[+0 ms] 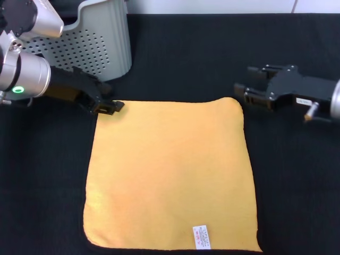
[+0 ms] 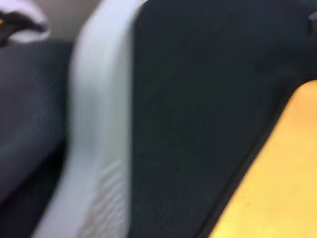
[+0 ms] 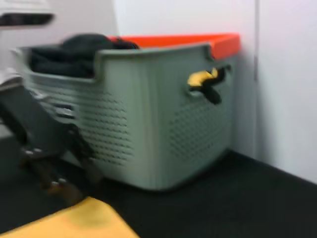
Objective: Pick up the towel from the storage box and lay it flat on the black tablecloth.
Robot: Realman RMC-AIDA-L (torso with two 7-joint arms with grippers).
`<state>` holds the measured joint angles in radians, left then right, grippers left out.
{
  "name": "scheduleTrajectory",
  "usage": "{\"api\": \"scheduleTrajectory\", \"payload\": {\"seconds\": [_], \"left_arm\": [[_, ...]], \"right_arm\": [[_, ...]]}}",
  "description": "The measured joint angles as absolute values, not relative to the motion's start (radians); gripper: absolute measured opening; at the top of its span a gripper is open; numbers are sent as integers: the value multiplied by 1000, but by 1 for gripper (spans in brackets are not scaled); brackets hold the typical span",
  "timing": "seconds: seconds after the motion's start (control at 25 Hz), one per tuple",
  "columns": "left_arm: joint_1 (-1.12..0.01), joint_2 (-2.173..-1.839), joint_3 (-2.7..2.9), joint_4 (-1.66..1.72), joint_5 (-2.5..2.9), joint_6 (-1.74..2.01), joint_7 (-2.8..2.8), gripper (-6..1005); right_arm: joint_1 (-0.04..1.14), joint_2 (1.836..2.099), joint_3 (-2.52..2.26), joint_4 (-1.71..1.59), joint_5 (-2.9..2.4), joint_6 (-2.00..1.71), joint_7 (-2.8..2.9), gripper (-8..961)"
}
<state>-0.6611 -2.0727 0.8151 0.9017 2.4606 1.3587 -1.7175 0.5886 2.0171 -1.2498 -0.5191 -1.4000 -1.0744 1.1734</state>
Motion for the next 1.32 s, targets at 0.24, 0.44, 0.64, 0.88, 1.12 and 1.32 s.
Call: {"api": "scheduleTrajectory", "payload": {"seconds": [0.24, 0.44, 0.64, 0.88, 1.12, 1.32], "left_arm": [[-539, -2039, 815, 966, 2046, 1681, -1492, 578], [-442, -1986, 816, 839, 1726, 1915, -1270, 572], [-421, -1942, 816, 697, 1690, 2005, -1172, 571], [-398, -1936, 816, 670, 1670, 2027, -1141, 572], [-391, -1938, 815, 668, 1655, 2028, -1135, 572], [-386, -1944, 814, 673, 1653, 2028, -1134, 572]], "right_arm": [[457, 1990, -1247, -647, -1400, -1400, 1132, 528], [412, 2004, -1212, -686, -1390, -1666, 1138, 669], [439, 2023, -1215, -667, -1356, -1794, 1150, 852], [499, 2028, -1244, -623, -1307, -1837, 1161, 886], [506, 2028, -1249, -608, -1303, -1839, 1160, 886], [505, 2028, -1251, -583, -1303, -1840, 1146, 886]]}}
